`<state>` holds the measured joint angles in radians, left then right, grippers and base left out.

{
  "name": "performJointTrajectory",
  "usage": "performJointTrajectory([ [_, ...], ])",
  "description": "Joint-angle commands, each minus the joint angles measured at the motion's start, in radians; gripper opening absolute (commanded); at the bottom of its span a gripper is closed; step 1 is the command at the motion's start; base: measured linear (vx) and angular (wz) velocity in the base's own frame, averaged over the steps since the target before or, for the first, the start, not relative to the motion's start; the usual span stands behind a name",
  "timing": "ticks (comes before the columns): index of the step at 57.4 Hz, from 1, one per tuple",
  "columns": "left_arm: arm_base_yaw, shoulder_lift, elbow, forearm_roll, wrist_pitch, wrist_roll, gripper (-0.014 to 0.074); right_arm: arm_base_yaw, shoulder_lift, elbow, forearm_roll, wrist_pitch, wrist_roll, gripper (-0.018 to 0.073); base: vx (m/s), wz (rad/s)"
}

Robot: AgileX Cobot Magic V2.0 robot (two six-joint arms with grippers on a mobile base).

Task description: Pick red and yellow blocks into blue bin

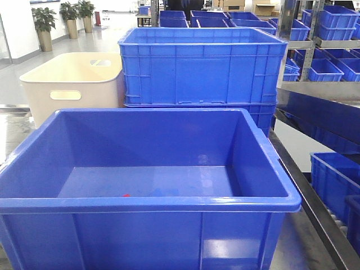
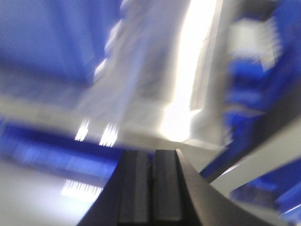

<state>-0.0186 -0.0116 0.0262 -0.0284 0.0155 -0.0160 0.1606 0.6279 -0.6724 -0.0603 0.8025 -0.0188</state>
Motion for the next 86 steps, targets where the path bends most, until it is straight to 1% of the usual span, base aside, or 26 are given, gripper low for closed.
performJointTrajectory([
  [1,-0.006,-0.017,-0.017,-0.004,-0.085,0.001,-0.0006,-0.069,-0.098,0.055,-0.010,-0.185,0.002,-0.0010,0.00,0.02],
  [9,-0.006,-0.017,-0.017,-0.004,-0.085,0.001,-0.0006,-0.141,-0.273,0.248,-0.007,-0.391,0.011,-0.0010,0.00,0.00],
  [14,-0.006,-0.017,-0.017,-0.004,-0.085,0.001,-0.0006,-0.151,-0.374,0.363,-0.018,-0.497,0.010,-0.0010,0.00,0.00],
  [15,-0.006,-0.017,-0.017,-0.004,-0.085,0.001,-0.0006,-0.150,-0.431,0.416,-0.025,-0.564,0.007,-0.0010,0.00,0.00],
  [17,-0.006,-0.017,-0.017,-0.004,-0.085,0.001,-0.0006,-0.150,-0.463,0.451,-0.023,-0.602,0.007,-0.0010,0.00,0.00],
  [20,-0.006,-0.017,-0.017,-0.004,-0.085,0.001,-0.0006,-0.150,-0.505,0.503,-0.023,-0.650,0.007,-0.0010,0.00,0.00],
  [32,-0.006,-0.017,-0.017,-0.004,-0.085,0.001,-0.0006,-0.151,-0.650,0.644,-0.023,-0.761,0.007,-0.0010,0.00,0.00],
  [39,-0.006,-0.017,-0.017,-0.004,-0.085,0.001,-0.0006,-0.153,-0.649,0.713,-0.018,-0.866,0.007,-0.0010,0.00,0.00],
  [42,-0.006,-0.017,-0.017,-0.004,-0.085,0.001,-0.0006,-0.153,-0.649,0.710,-0.007,-0.855,0.009,-0.0010,0.00,0.00],
  [67,-0.006,-0.017,-0.017,-0.004,-0.085,0.001,-0.0006,-0.153,-0.649,0.710,-0.007,-0.860,0.007,-0.0010,0.00,0.00],
  [74,-0.006,-0.017,-0.017,-0.004,-0.085,0.001,-0.0006,-0.153,-0.649,0.710,0.006,-0.860,-0.031,-0.0010,0.00,0.00],
  [80,-0.006,-0.017,-0.017,-0.004,-0.085,0.001,-0.0006,-0.153,-0.650,0.710,0.054,-0.861,-0.078,-0.0010,0.00,0.00],
  [86,-0.006,-0.017,-0.017,-0.004,-0.085,0.001,-0.0006,-0.163,-0.650,0.710,0.060,-0.860,-0.082,-0.0010,0.00,0.00],
])
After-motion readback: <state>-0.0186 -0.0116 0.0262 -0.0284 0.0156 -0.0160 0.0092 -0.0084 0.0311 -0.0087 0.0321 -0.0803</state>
